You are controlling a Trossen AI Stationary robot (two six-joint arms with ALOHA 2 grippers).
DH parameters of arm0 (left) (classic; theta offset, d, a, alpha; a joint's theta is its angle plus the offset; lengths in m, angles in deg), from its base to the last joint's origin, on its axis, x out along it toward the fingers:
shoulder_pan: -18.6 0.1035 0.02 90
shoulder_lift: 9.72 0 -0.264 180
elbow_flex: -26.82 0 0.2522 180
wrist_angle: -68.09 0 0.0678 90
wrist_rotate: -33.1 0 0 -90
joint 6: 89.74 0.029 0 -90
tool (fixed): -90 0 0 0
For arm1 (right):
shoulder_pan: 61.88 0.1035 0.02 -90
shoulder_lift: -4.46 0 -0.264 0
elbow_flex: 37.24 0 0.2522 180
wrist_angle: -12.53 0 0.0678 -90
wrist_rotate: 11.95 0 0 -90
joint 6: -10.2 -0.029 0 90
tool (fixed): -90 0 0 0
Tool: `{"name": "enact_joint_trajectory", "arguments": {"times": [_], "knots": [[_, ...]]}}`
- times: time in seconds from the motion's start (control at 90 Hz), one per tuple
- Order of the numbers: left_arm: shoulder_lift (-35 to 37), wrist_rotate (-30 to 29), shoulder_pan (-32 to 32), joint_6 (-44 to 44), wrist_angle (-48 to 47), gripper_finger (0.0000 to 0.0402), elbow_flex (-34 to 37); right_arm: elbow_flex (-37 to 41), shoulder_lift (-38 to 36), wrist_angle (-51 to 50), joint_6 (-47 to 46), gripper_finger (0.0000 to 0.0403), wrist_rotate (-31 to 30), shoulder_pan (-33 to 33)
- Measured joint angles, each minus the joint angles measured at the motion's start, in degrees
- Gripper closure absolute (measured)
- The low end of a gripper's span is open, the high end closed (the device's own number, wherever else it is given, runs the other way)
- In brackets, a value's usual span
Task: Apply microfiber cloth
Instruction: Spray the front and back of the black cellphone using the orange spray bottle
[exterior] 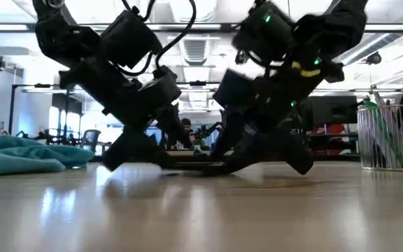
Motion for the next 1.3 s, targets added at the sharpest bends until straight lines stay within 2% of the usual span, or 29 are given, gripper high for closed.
{"name": "enact_joint_trajectory", "arguments": {"times": [0.322,0.467,0.533,0.7,0.822,0.978,1.122,1.211,1.3], "knots": [[-0.1,1.0,-0.1,-3.3,-0.7,0.0132,0.4,-0.9,0.6,-0.1,4.8,0.0223,-7.4,1.5],[0.0,4.9,-0.4,-5.7,0.0,0.0132,0.4,-1.3,0.6,4.3,8.2,0.0229,-10.7,1.5],[0.0,7.0,-0.4,-6.3,-0.3,0.0132,0.5,-1.3,0.6,5.5,9.9,0.0231,-10.7,1.6],[0.0,6.8,-0.5,-6.3,-0.5,0.0132,0.6,-1.3,0.8,4.0,10.8,0.024,-8.5,1.5],[0.0,6.5,-0.5,-6.3,-0.2,0.0132,0.6,-1.2,0.9,3.1,10.8,0.0262,-3.6,1.5],[0.0,5.6,-0.4,-4.9,-0.4,0.0132,0.6,-1.2,0.9,3.1,10.8,0.032,-3.1,1.8],[1.8,-1.4,-1.6,-0.7,-1.7,0.0132,0.7,-2.5,0.8,3.6,9.2,0.0386,-5.6,2.4],[5.0,-5.8,-2.2,0.9,-4.5,0.0132,0.7,-2.8,-0.5,2.4,7.7,0.0391,-7.9,3.5],[9.2,-6.5,-2.3,0.0,-8.0,0.0132,0.9,-2.8,-3.6,0.6,5.6,0.039,-7.9,4.0]]}}
